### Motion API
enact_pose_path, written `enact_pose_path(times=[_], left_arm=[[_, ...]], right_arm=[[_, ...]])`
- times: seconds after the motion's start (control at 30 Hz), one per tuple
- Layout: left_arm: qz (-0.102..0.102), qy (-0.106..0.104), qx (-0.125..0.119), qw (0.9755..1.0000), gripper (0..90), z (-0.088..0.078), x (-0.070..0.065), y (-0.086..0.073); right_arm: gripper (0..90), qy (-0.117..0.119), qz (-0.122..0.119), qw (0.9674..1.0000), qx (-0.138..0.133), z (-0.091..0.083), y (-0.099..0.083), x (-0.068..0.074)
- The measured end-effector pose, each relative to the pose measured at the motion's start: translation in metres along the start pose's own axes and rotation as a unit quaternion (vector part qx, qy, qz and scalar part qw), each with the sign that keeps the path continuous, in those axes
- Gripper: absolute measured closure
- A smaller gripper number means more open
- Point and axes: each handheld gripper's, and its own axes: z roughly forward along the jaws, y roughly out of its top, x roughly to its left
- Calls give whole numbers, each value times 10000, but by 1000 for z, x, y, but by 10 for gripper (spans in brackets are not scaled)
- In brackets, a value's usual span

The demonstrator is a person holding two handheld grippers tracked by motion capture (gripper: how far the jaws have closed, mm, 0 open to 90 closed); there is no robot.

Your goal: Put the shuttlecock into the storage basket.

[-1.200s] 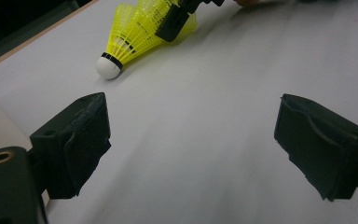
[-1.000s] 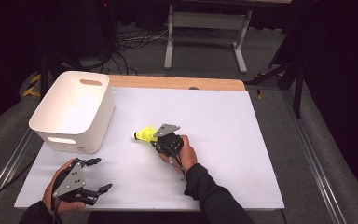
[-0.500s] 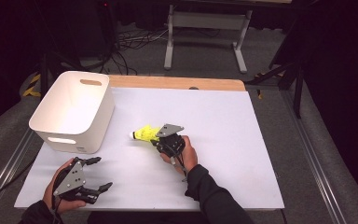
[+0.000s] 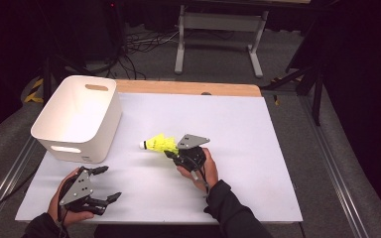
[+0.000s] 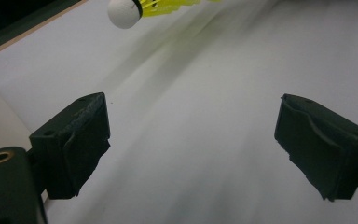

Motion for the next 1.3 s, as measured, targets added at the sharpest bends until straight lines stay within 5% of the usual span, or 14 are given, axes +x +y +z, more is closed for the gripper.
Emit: enact_pose_path(times=[0.27,0.87,1.3], left_arm=[[-50,86,37,9999,116,10,4,8],[261,-52,-14,9996,148,51,5,46],[226,-478,-74,9986,207,78,3,69]], right_arm=[[871,88,-155,9998,-47,-19,-2,3],[870,179,-333,9992,-98,-53,-4,11],[868,268,-584,9978,133,-53,-9,18]])
